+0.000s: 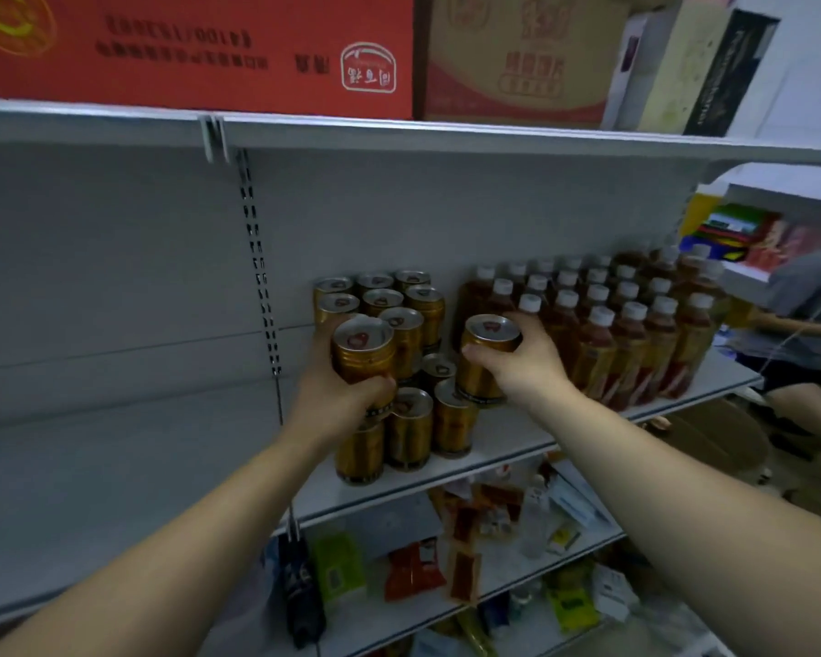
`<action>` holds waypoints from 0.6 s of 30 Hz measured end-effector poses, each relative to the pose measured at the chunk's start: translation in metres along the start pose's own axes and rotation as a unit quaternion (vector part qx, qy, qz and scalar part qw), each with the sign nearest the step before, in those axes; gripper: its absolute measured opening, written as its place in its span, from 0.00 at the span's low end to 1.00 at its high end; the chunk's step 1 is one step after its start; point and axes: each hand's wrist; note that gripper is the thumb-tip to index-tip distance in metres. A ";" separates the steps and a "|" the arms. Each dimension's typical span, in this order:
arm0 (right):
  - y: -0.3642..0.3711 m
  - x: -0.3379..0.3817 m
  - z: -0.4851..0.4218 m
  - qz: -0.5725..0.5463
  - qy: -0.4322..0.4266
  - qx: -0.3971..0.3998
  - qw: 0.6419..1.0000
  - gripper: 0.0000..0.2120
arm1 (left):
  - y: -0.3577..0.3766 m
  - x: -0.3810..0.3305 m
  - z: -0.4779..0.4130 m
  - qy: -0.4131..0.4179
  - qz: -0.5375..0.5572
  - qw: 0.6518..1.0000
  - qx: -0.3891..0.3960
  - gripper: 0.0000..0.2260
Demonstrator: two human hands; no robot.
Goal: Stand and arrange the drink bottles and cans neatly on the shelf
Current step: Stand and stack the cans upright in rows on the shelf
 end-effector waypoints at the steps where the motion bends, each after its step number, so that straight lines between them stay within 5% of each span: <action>1: 0.003 -0.002 -0.010 0.000 -0.006 0.008 1.000 0.25 | 0.002 0.006 -0.003 0.002 0.003 1.000 -0.015 0.32; 6: 0.019 -0.016 -0.050 0.023 -0.024 0.049 0.998 0.25 | 0.005 0.028 -0.006 -0.028 -0.010 0.998 -0.059 0.35; 10: 0.027 -0.027 -0.074 0.028 -0.043 0.100 0.994 0.12 | 0.012 0.034 -0.001 -0.042 -0.031 0.996 -0.078 0.34; 13: 0.031 -0.030 -0.088 0.018 -0.052 0.139 0.989 0.24 | 0.019 0.033 0.000 -0.055 -0.051 0.992 -0.103 0.33; 18: 0.034 -0.039 -0.105 0.008 -0.058 0.209 0.976 0.28 | 0.032 0.040 0.001 -0.112 -0.096 0.981 -0.125 0.37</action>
Point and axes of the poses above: each hand's wrist, its own z-axis away from the middle knuckle, its own y-axis out of the palm, x = y × z, and after that the axes turned 4 degrees about x, right-handed
